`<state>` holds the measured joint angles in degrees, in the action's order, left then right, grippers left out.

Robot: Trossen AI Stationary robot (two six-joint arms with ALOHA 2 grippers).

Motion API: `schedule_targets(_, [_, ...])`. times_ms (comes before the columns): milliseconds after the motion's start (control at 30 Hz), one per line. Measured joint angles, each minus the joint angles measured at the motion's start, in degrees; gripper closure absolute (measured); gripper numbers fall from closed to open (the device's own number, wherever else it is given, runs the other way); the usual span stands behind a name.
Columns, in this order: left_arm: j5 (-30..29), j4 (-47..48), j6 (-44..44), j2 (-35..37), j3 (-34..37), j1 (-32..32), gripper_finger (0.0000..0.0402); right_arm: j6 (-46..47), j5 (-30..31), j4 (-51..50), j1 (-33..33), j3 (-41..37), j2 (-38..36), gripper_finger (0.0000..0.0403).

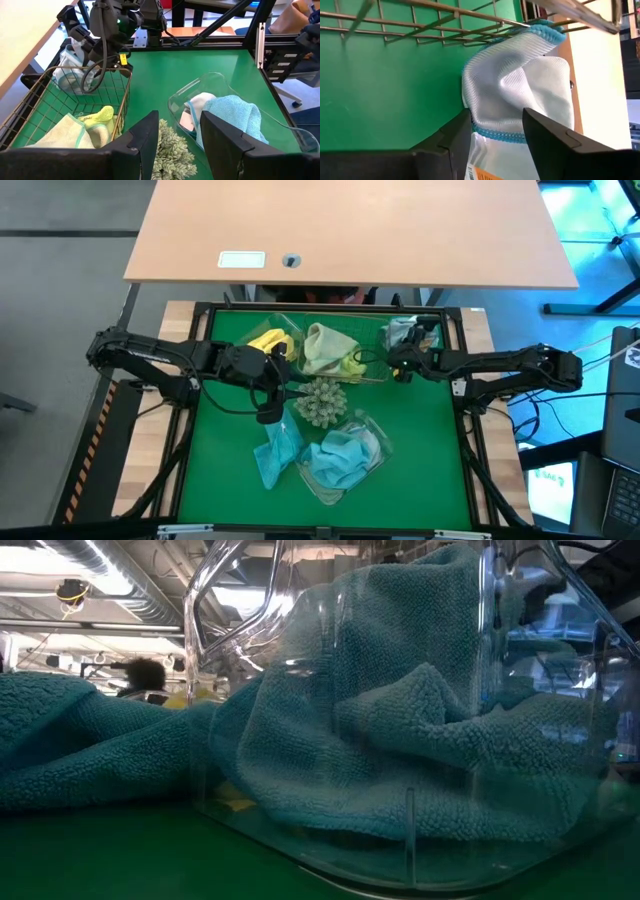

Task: Sort microfiber towel by color & place in baskets
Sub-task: Put the light blue microfiber towel into the bottom transparent bin

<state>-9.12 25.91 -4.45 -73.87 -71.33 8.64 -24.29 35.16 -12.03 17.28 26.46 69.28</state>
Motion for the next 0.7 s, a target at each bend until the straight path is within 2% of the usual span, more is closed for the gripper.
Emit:
schedule_targets(167, [0.01,0.00,-0.04,0.00,0.00,0.01,0.0262,0.04,-3.79,0.07,0.02,0.00,-0.02,0.0256])
schedule_targets(533, [0.01,0.02,-0.08,0.00,0.00,0.00,0.0262,0.02,-5.41,0.01,0.02,0.00,-0.02,0.0346])
schedule_targets(700, [0.00,0.02,-0.07,0.00,0.00,0.01,0.0262,0.02,-5.42,0.00,0.02,0.00,0.00,0.0368])
